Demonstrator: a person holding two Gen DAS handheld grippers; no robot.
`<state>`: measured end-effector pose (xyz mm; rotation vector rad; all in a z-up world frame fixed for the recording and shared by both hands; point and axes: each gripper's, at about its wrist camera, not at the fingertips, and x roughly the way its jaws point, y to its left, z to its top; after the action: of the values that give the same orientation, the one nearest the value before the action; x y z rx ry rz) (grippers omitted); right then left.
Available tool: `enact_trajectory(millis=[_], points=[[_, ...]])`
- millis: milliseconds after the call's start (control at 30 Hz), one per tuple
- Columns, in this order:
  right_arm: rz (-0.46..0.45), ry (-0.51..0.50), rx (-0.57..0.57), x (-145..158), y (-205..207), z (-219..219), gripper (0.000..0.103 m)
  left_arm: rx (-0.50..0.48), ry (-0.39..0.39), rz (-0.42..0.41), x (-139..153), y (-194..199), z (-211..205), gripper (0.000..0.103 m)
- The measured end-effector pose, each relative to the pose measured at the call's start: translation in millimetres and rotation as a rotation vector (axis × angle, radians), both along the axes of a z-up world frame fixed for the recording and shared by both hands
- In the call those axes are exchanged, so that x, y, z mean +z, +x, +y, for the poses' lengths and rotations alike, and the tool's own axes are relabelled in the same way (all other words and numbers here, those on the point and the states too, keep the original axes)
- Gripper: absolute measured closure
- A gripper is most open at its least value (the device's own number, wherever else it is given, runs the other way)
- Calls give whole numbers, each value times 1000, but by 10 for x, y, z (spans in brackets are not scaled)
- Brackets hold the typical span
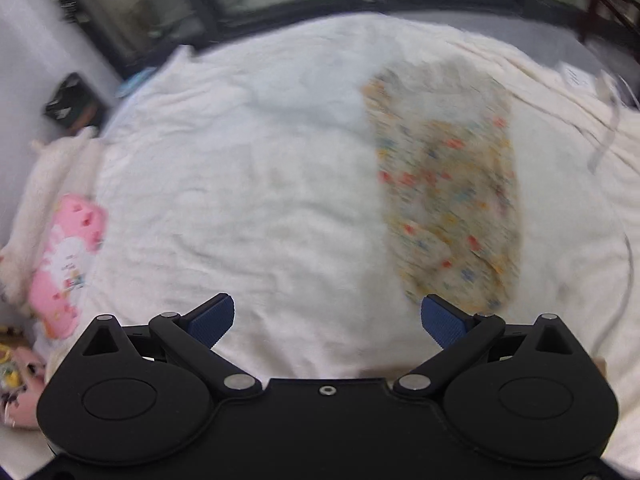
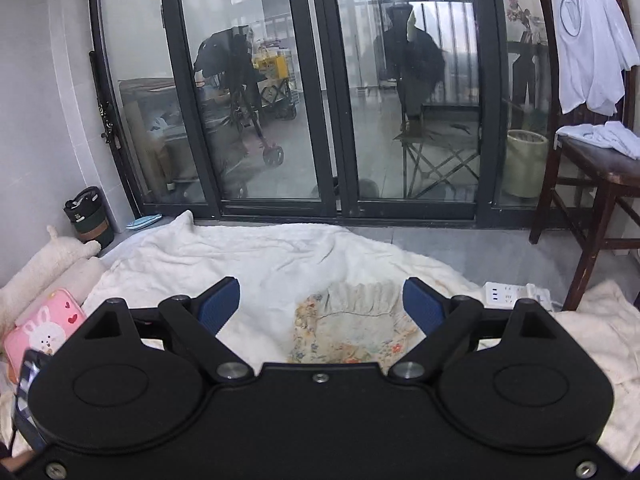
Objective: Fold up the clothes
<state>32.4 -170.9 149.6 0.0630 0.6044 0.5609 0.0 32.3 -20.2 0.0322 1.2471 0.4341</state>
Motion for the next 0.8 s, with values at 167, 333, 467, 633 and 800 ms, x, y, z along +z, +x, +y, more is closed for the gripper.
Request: enact_trajectory(millis=[167,333,467,633,800], points=[[104,-10,103,-541,791,83,12,-51,-27,57,-762,390,107,3],[-27,-163,218,-1083,1633,670,12,-231,-109,159,-1761,747,319,5],[82,-200,298,-1557,2237,1308,12,-230,-144,58,-2038,650,497,5],[230,-191,368,-2300,2630,1980,14,-183,-336,-3,-2233,810,622,25],[389,-278,423,-3156,3004,2852,46,-128,-401,9,-2489,1043,745,30]])
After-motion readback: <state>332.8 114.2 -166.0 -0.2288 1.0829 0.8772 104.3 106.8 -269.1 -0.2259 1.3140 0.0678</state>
